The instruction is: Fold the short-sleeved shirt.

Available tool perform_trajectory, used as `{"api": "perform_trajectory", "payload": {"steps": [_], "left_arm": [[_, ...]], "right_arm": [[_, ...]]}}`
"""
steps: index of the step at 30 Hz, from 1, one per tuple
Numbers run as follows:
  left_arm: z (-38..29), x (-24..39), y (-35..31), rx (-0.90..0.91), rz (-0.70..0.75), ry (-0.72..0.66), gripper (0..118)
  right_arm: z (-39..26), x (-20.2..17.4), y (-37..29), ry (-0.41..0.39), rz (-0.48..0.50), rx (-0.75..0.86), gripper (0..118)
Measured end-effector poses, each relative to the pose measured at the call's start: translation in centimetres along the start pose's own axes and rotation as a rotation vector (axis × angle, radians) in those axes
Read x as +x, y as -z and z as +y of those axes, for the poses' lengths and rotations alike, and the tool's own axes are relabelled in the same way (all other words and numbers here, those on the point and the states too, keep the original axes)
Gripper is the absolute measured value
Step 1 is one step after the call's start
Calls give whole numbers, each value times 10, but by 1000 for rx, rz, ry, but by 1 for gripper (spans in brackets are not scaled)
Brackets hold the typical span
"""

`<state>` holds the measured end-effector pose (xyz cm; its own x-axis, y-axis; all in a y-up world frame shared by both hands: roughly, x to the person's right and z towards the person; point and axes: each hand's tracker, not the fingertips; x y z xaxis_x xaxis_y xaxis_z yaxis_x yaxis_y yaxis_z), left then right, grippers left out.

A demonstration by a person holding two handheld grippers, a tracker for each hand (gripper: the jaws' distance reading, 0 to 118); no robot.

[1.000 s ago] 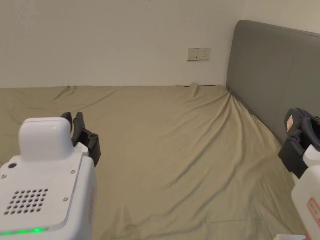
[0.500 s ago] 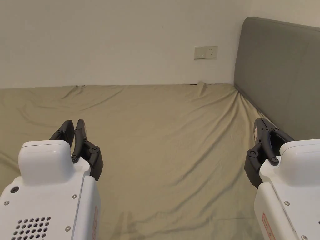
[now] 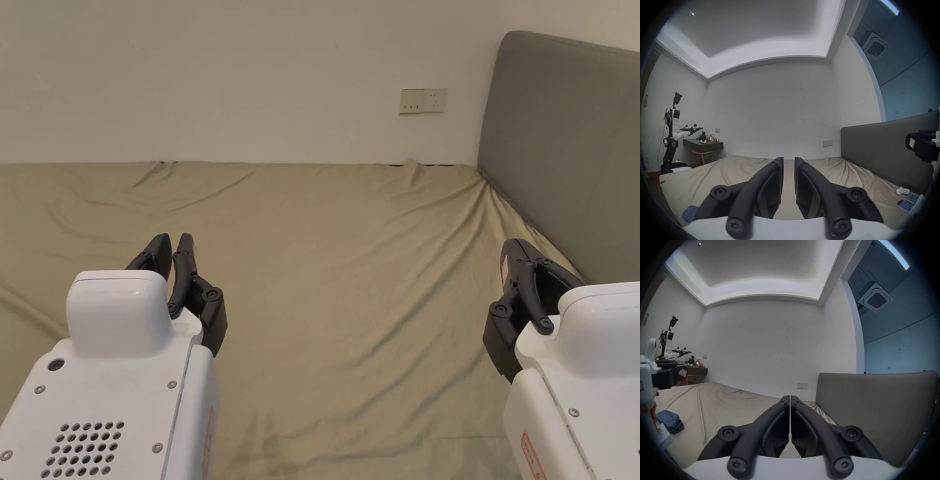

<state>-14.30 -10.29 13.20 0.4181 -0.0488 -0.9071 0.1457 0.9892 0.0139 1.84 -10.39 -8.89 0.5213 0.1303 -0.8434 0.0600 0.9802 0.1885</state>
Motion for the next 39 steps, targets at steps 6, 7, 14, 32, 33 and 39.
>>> {"api": "perform_trajectory", "payload": {"steps": [6,7,14,32,33,39], "left_arm": [[-1,-1,0,-5,-1,-9,15],[0,-1,0,-5,-1,-5,15],[0,0,-1,-6,-13,-11,15],[-1,2,1,-24,-12,-7,109],[-2,2,-1,-15,-13,-5,109],[3,2,-2,22,-14,-34,118]], "right_arm": [[2,-4,-1,-15,7,6,3],[2,-4,-1,-11,10,7,3],[2,-6,-2,-13,11,8,3],[3,6,-2,58,-13,14,98],[3,6,-1,58,-18,12,114],[4,6,-3,63,-17,31,118]]}}
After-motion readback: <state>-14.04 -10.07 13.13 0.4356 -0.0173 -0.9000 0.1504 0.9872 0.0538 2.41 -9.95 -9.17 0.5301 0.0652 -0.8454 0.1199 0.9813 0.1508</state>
